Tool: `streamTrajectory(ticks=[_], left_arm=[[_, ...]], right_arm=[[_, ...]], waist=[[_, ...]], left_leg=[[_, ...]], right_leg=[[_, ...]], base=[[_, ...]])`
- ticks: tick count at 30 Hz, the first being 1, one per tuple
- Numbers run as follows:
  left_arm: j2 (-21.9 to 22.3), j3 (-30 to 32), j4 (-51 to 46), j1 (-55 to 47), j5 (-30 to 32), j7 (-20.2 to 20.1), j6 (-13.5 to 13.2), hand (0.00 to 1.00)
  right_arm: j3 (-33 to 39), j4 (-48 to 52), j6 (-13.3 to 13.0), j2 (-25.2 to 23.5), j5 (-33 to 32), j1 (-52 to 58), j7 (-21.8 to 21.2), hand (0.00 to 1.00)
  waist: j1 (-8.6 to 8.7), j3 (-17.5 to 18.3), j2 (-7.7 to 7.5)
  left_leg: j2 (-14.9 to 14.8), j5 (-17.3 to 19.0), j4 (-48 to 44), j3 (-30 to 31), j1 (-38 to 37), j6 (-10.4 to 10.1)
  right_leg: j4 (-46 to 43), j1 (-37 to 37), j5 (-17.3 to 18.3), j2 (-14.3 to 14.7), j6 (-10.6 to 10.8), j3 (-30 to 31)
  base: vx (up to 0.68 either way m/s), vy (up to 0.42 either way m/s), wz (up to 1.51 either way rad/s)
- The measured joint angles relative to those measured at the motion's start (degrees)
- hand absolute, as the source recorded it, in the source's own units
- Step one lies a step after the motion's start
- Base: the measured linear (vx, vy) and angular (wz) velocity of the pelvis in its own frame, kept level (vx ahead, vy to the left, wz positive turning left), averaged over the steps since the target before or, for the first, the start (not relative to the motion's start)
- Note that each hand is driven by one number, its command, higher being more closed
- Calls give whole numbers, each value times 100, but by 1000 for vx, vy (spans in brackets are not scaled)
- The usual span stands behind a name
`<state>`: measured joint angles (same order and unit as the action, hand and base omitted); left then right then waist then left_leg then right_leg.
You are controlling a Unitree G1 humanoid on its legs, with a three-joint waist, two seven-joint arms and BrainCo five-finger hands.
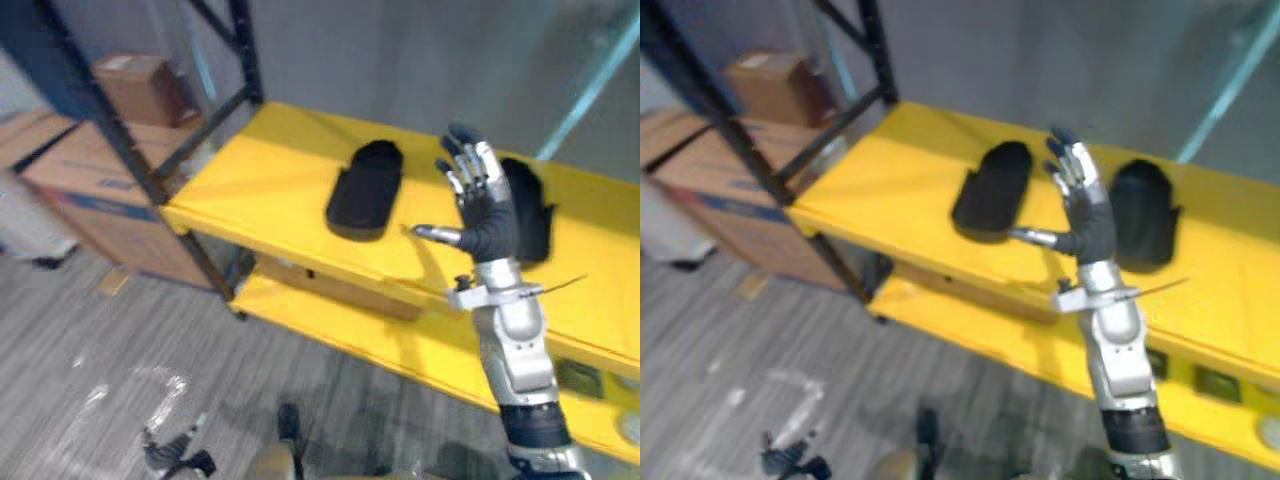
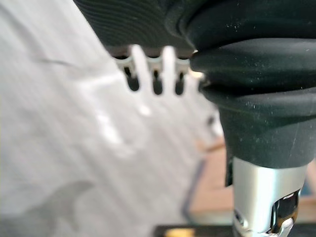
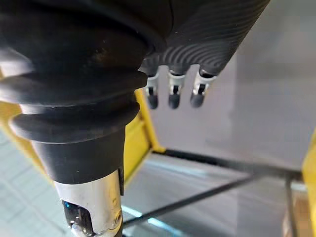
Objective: Walk over and take plastic housings, then place them on the shelf
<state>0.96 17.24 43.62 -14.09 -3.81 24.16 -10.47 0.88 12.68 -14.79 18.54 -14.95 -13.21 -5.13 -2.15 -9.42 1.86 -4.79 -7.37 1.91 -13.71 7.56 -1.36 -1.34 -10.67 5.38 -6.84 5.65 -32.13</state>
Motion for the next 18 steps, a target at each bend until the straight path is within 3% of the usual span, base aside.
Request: streamTrajectory(ticks=[3,6,9,12,15,18], left_arm=[[-42,-230,383,-374,-13,-121,233,0],[-83,-233,553,-406,-17,-241,358,0],[-244,-398,581,-381,-22,-461,344,0],[-366,-521,570,-334,-33,-809,331,0],[-497,-898,518,-106,-255,-1110,281,0],[-517,-1068,454,102,-546,-1200,240,0]], right_arm=[[-425,-396,27,-88,-5,-243,-136,0],[-767,-500,44,-334,-4,-349,-127,0],[-1094,-522,10,-507,-7,-357,-129,0],[-1311,-528,-16,-557,-10,-477,-195,0],[-1407,-664,-10,-587,19,-920,-187,0],[-1538,-992,0,-670,586,-1507,130,0]], waist=[[-209,22,11],[-215,-90,-222],[-227,-100,-265],[-237,-133,-240],[-243,-400,-99],[-299,-711,-3]], left_leg=[[20,-239,195,-161,-306,-42],[80,-237,262,-173,-425,-38],[153,-222,267,-185,-441,-17],[198,-249,270,-198,-301,14],[165,-376,273,-100,-73,22],[133,-460,273,64,176,-7]], right_leg=[[-141,-67,25,-77,-26,272],[-345,-48,114,-178,-99,476],[-495,15,224,-268,-129,614],[-583,200,364,-312,-67,718],[-783,474,474,-307,-66,713],[-1022,790,549,-273,-68,695]], base=[[96,24,-15],[61,51,-4],[8,14,0],[-52,12,1],[-107,19,14],[-129,21,12]])
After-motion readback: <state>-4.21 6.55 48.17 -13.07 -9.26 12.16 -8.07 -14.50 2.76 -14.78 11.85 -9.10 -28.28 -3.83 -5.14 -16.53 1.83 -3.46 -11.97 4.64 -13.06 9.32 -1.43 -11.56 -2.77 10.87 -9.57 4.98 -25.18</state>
